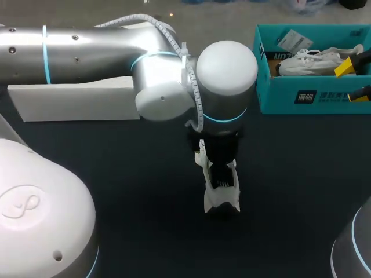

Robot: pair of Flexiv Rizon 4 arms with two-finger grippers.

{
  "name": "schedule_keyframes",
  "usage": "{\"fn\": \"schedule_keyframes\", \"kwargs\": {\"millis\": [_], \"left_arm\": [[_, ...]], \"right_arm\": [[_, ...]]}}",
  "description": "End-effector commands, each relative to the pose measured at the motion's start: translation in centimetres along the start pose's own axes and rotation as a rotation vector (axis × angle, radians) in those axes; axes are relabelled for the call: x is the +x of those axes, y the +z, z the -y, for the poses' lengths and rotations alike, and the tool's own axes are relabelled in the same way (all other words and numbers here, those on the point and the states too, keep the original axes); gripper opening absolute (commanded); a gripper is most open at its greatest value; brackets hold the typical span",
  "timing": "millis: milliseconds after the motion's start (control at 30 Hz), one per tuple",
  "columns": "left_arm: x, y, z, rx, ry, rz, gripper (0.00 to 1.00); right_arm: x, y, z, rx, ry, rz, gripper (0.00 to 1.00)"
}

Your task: Take the shoe out of the shoebox, open the shoe tongue, remove and reinsert the insole, then place the shoe into the shoebox

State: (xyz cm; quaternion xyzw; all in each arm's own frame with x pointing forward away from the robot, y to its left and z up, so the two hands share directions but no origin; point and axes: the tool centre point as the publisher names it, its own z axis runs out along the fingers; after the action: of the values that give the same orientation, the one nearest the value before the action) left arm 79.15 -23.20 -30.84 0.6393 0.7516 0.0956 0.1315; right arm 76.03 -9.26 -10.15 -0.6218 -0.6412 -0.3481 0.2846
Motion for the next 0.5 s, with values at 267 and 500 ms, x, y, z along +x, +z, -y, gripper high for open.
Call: {"fn": "schedule_keyframes", "kwargs": {"millis": [267,500], "left_arm": [[0.3,-1.0,0.2,0.072,-0.046,0.036,0.0],[-0.6,0.7,1.2,0.111,-0.039,0.049,0.0]], "right_arm": [[0.0,0.1,0.0,0.0,0.002,0.003,1.0],[0.0,0.1,0.0,0.0,0.002,0.003,1.0]]}}
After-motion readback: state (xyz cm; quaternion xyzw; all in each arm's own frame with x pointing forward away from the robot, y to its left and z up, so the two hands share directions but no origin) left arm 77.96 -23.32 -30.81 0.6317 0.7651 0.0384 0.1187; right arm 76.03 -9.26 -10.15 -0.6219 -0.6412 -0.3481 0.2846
